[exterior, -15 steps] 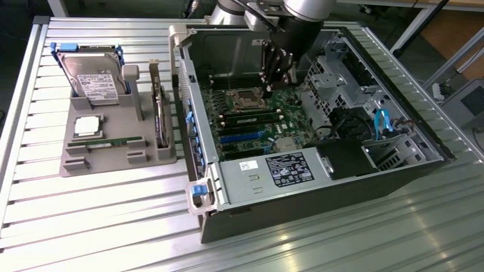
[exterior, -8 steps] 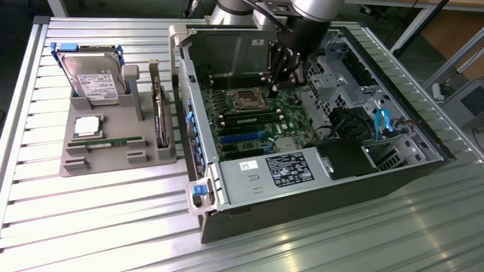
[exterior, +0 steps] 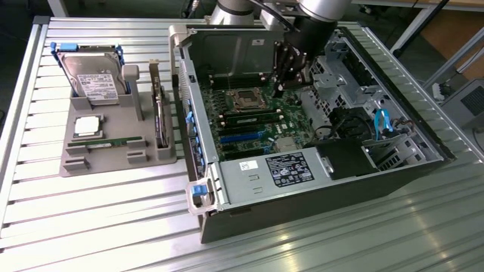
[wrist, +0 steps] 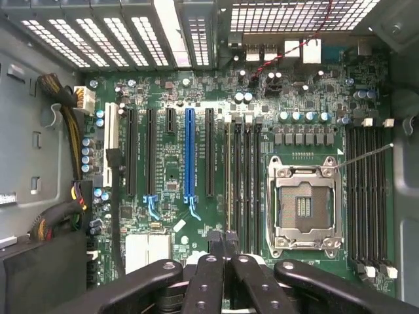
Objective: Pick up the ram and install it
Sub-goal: 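Insert the ram into the slot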
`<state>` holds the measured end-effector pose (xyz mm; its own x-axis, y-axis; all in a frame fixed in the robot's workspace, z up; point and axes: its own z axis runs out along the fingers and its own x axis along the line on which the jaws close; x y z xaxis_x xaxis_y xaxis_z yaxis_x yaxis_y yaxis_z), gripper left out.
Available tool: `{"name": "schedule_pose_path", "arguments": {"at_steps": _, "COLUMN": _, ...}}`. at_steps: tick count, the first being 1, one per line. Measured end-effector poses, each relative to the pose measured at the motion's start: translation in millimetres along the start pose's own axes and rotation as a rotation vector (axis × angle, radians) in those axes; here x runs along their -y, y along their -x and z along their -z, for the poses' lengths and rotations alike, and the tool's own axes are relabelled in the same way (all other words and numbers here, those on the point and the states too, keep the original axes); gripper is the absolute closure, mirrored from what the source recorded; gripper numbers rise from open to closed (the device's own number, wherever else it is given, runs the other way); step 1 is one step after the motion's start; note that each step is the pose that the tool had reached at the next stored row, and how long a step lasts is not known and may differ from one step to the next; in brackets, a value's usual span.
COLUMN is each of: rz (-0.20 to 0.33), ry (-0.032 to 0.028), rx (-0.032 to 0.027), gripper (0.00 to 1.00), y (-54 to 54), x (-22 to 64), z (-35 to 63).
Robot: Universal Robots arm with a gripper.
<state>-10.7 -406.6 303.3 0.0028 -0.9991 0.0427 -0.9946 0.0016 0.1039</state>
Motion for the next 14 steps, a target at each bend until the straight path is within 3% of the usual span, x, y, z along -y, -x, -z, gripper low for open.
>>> {"name": "schedule_pose_path", "arguments": {"at_steps": 5, "rz": -0.003, "ry": -0.0721, "rx": 0.0003, "gripper": 0.90, "y": 0.0, "x": 0.0, "z": -0.3}}
{"name": "schedule_pose_path", "arguments": {"at_steps": 7, "rz": -0.005, "ry": -0.1239, "rx": 0.0005, "gripper": 0.90, "y": 0.0, "x": -0.1, "z": -0.5}}
{"name": "schedule_pose_path", "arguments": {"at_steps": 8, "rz": -0.005, "ry": -0.1320, "rx": 0.0005, "gripper": 0.90, "y": 0.0, "x": -0.1, "z": -0.7}}
{"name": "schedule_pose_path", "arguments": {"at_steps": 14, "rz": -0.004, "ry": -0.1339, "rx": 0.0004, "gripper": 0.90, "y": -0.2, "x": 0.1, "z": -0.6}}
